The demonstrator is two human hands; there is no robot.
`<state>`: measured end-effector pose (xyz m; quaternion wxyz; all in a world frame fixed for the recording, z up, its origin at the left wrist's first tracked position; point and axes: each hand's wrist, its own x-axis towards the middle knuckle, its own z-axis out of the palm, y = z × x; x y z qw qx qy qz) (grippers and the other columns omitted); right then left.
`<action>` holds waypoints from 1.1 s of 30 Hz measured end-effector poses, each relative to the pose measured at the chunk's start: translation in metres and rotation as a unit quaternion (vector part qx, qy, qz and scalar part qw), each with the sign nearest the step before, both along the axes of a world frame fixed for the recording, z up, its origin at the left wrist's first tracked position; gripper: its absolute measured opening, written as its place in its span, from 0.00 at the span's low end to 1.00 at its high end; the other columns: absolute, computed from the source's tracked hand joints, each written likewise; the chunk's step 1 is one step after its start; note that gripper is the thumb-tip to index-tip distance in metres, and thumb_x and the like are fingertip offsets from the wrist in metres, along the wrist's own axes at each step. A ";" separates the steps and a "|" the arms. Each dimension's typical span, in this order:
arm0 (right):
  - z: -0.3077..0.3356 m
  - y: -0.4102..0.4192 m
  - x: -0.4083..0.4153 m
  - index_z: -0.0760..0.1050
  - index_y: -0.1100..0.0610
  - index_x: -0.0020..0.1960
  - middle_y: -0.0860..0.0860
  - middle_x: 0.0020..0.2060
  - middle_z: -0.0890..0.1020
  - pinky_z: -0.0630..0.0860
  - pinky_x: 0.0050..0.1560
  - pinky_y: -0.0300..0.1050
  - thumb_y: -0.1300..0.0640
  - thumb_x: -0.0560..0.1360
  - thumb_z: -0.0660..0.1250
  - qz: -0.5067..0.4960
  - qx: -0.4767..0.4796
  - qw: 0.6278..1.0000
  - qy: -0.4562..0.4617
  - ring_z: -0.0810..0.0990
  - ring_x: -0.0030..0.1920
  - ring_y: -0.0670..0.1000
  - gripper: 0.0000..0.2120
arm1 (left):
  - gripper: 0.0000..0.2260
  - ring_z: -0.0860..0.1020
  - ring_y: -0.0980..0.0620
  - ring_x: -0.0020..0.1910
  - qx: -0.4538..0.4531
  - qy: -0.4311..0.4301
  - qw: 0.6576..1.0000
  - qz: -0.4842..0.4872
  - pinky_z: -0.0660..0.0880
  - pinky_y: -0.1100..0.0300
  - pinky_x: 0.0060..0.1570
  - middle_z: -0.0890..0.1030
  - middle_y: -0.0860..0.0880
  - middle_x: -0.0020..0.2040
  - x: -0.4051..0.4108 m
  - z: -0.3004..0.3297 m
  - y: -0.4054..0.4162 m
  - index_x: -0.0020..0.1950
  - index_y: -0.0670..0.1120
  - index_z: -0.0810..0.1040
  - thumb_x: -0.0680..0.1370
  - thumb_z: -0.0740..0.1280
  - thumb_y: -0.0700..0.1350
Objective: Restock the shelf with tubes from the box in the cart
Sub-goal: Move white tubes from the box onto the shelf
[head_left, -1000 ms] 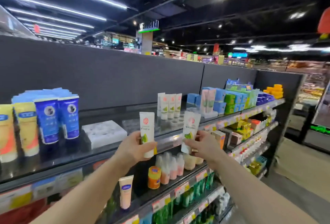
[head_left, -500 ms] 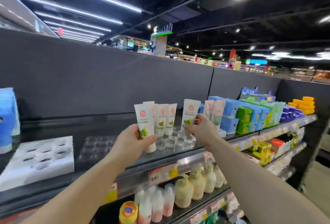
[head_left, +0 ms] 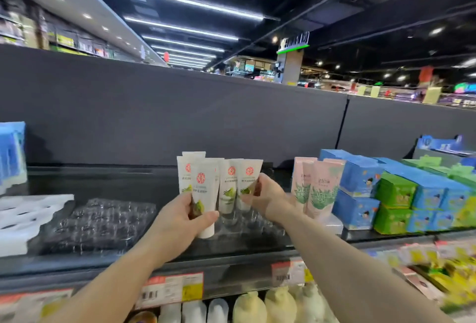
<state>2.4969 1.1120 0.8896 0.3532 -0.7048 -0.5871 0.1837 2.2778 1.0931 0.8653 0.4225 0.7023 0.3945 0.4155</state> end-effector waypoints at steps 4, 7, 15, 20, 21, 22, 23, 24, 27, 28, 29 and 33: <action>0.002 0.001 0.003 0.69 0.48 0.60 0.43 0.51 0.77 0.70 0.50 0.43 0.55 0.76 0.69 0.026 -0.023 0.999 -0.013 0.75 0.50 0.47 0.15 | 0.14 0.79 0.65 0.52 -0.008 -0.004 1.000 0.014 0.74 0.70 0.46 0.81 0.63 0.53 0.001 0.003 -0.002 0.57 0.60 0.74 0.75 0.71 0.47; 0.006 0.001 0.004 0.68 0.49 0.62 0.44 0.53 0.77 0.72 0.52 0.44 0.56 0.77 0.68 0.046 -0.031 0.998 -0.005 0.75 0.52 0.46 0.16 | 0.13 0.79 0.65 0.51 -0.004 0.010 1.000 0.023 0.74 0.70 0.42 0.80 0.64 0.52 0.001 0.005 -0.004 0.55 0.61 0.72 0.76 0.70 0.48; 0.006 0.008 0.007 0.66 0.50 0.57 0.45 0.51 0.75 0.74 0.49 0.44 0.52 0.77 0.68 0.044 -0.070 0.996 -0.036 0.76 0.50 0.47 0.13 | 0.13 0.76 0.67 0.50 0.010 0.033 0.999 0.025 0.73 0.70 0.44 0.77 0.67 0.51 0.003 0.006 -0.003 0.54 0.63 0.70 0.76 0.70 0.48; 0.005 -0.009 0.005 0.68 0.49 0.58 0.44 0.50 0.79 0.78 0.52 0.49 0.48 0.74 0.71 -0.036 0.025 0.997 0.068 0.78 0.49 0.47 0.17 | 0.11 0.77 0.65 0.50 0.038 0.055 0.996 0.053 0.74 0.67 0.46 0.76 0.67 0.51 0.013 0.010 -0.001 0.56 0.58 0.73 0.76 0.70 0.51; 0.008 -0.016 0.002 0.68 0.51 0.60 0.44 0.49 0.79 0.79 0.51 0.49 0.49 0.74 0.70 -0.056 0.090 0.991 0.084 0.79 0.48 0.47 0.18 | 0.10 0.77 0.64 0.50 0.049 0.056 0.995 0.060 0.74 0.68 0.43 0.77 0.66 0.51 0.017 0.011 0.000 0.55 0.57 0.74 0.75 0.70 0.51; 0.012 -0.025 -0.003 0.69 0.52 0.59 0.44 0.48 0.79 0.80 0.50 0.47 0.49 0.75 0.70 -0.059 0.148 0.983 0.094 0.79 0.47 0.47 0.17 | 0.10 0.77 0.63 0.49 0.058 0.058 0.995 0.065 0.73 0.68 0.41 0.78 0.65 0.51 0.023 0.012 0.000 0.54 0.56 0.75 0.75 0.71 0.51; 0.015 -0.033 -0.009 0.70 0.52 0.58 0.44 0.46 0.79 0.79 0.46 0.43 0.48 0.75 0.69 -0.041 0.178 0.979 0.095 0.80 0.46 0.46 0.16 | 0.09 0.78 0.62 0.48 0.063 0.055 0.994 0.067 0.74 0.68 0.39 0.78 0.64 0.50 0.029 0.014 0.000 0.53 0.56 0.75 0.75 0.71 0.50; 0.017 -0.041 -0.016 0.71 0.51 0.56 0.45 0.45 0.80 0.78 0.43 0.39 0.47 0.75 0.69 -0.003 0.175 0.980 0.097 0.80 0.45 0.46 0.15 | 0.08 0.78 0.61 0.49 0.065 0.048 0.995 0.064 0.75 0.66 0.40 0.79 0.63 0.50 0.035 0.015 0.000 0.52 0.55 0.76 0.75 0.71 0.49; 0.014 -0.051 -0.032 0.74 0.49 0.54 0.45 0.45 0.83 0.79 0.42 0.40 0.45 0.71 0.73 0.099 0.064 0.982 0.149 0.82 0.44 0.45 0.15 | 0.09 0.78 0.53 0.56 0.071 0.020 0.997 0.033 0.80 0.56 0.51 0.80 0.55 0.58 0.053 0.013 0.000 0.53 0.50 0.77 0.76 0.68 0.39; 0.012 -0.052 -0.032 0.76 0.48 0.53 0.45 0.44 0.84 0.80 0.43 0.41 0.47 0.71 0.74 0.110 0.044 0.980 0.162 0.83 0.43 0.45 0.14 | 0.10 0.78 0.52 0.57 0.079 0.028 0.996 0.026 0.80 0.56 0.52 0.79 0.54 0.59 0.057 0.012 -0.001 0.54 0.49 0.77 0.76 0.68 0.37; 0.012 -0.052 -0.030 0.77 0.47 0.52 0.45 0.44 0.84 0.81 0.43 0.41 0.48 0.71 0.74 0.107 0.039 0.980 0.162 0.83 0.43 0.46 0.12 | 0.11 0.78 0.53 0.56 0.084 0.035 0.996 0.022 0.80 0.58 0.51 0.80 0.54 0.58 0.060 0.011 0.000 0.54 0.49 0.77 0.75 0.68 0.36; 0.019 -0.045 -0.010 0.77 0.47 0.50 0.45 0.44 0.83 0.82 0.47 0.48 0.52 0.73 0.73 0.024 0.100 0.990 0.092 0.82 0.45 0.46 0.08 | 0.25 0.74 0.59 0.61 0.089 0.081 0.992 -0.029 0.75 0.53 0.62 0.75 0.61 0.62 0.058 0.006 0.001 0.69 0.57 0.69 0.74 0.72 0.45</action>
